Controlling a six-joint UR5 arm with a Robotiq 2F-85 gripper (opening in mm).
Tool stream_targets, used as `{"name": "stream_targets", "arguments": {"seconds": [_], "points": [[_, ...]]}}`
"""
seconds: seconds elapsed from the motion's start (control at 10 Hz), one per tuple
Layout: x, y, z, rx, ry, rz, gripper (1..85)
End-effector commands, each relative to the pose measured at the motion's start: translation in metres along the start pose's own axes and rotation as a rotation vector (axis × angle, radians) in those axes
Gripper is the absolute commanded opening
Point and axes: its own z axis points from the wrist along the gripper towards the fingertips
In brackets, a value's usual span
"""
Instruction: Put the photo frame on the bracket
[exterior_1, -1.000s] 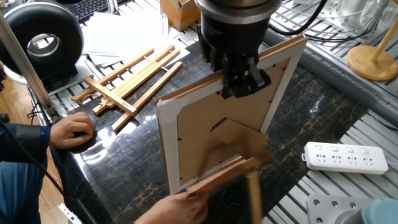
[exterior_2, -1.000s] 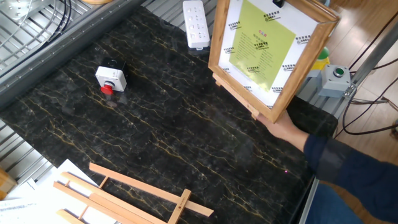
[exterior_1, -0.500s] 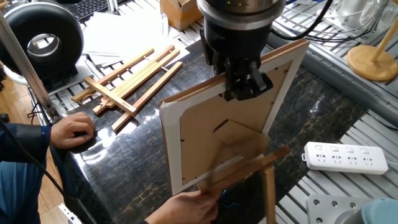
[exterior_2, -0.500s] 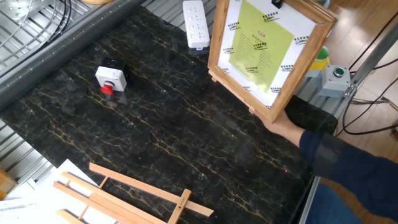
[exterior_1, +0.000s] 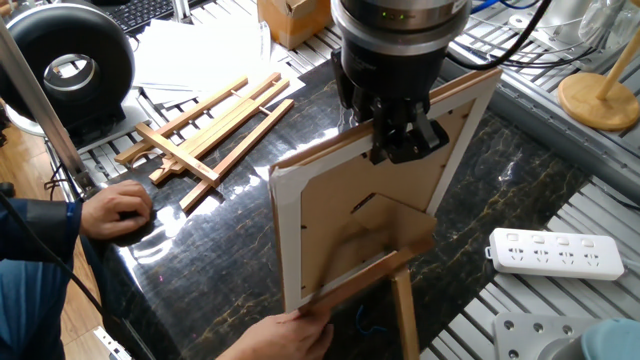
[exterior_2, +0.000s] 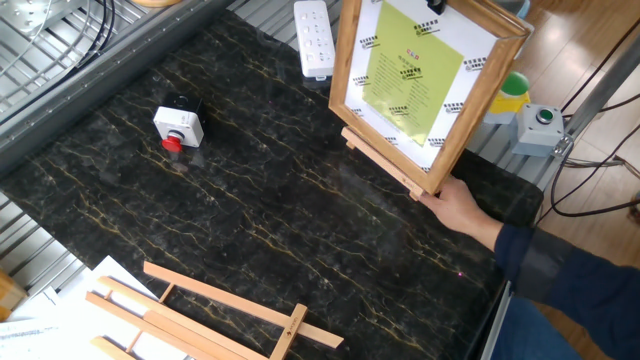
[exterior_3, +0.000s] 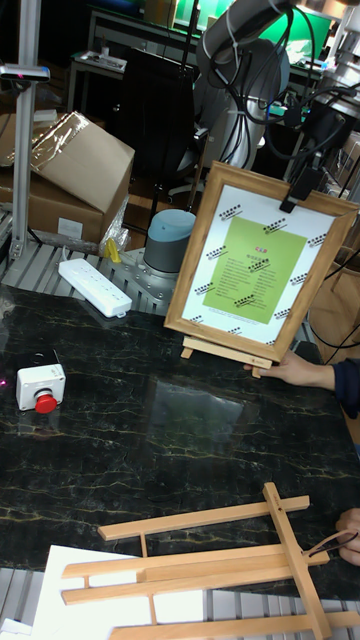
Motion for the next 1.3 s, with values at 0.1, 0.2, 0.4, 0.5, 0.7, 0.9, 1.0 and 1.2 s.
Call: {"name": "stream_targets", "arguments": {"seconds": [0.1, 0.2, 0.4, 0.5, 0.7, 0.9, 1.0, 1.2], "points": [[-0.003, 0.002, 0.0, -0.004, -0.016, -0.004, 1.0], [-0.004, 0.001, 0.0, -0.001, -0.018, -0.009, 1.0], [-0.005, 0.0, 0.0, 0.001, -0.026, -0.016, 1.0], [-0.008, 0.0, 0.0, 0.001, -0.036, -0.012, 1.0], [-0.012, 0.0, 0.0, 0.001, -0.051, 0.0, 1.0], [-0.012, 0.0, 0.0, 0.0, -0.053, 0.004, 1.0], [-0.011, 0.0, 0.001, 0.003, -0.05, 0.003, 1.0], [-0.009, -0.001, 0.003, 0.006, -0.048, 0.002, 1.0]]}}
